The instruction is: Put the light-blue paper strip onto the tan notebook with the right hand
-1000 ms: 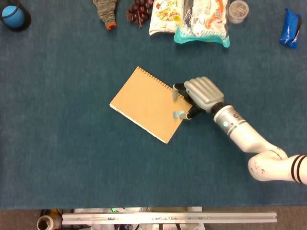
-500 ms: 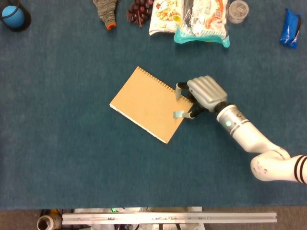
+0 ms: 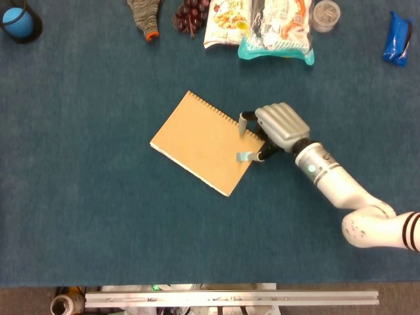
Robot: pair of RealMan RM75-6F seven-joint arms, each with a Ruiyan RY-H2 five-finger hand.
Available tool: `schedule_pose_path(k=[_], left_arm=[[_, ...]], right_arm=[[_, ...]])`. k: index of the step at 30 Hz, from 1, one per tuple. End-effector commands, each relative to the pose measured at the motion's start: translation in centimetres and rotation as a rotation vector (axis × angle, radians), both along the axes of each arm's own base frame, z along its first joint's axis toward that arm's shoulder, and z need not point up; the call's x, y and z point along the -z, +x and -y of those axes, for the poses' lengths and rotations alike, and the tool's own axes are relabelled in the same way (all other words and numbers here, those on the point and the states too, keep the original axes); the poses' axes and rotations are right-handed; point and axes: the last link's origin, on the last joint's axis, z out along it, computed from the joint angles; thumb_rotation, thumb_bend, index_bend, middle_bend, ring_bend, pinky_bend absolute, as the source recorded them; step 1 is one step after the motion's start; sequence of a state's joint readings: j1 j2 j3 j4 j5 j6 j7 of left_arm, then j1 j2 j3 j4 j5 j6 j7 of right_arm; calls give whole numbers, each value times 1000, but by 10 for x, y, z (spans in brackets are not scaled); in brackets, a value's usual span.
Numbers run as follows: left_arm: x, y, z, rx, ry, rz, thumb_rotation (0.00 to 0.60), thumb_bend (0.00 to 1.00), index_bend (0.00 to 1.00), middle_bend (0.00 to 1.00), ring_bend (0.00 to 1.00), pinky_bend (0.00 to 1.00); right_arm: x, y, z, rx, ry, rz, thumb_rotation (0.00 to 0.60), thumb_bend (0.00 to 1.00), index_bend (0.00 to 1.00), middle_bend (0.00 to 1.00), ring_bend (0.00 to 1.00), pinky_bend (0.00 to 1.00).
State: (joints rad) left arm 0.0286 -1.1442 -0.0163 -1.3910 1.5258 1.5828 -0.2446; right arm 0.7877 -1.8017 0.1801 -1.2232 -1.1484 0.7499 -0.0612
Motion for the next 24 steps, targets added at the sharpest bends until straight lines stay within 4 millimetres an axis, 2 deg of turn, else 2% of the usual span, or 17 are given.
schedule_pose_path(k=[1,24], left_arm=[[0,0,0,-3,-2,-1,600,260,184,276,270,227],[-1,-1,1,-7,2,-2,600,260,184,276,270,227]], right_arm=[[4,-1,0,-1,7,-14,600,75,477,1000,1000,1000],[12,8,-1,-14,18,-8,600,75,477,1000,1000,1000]])
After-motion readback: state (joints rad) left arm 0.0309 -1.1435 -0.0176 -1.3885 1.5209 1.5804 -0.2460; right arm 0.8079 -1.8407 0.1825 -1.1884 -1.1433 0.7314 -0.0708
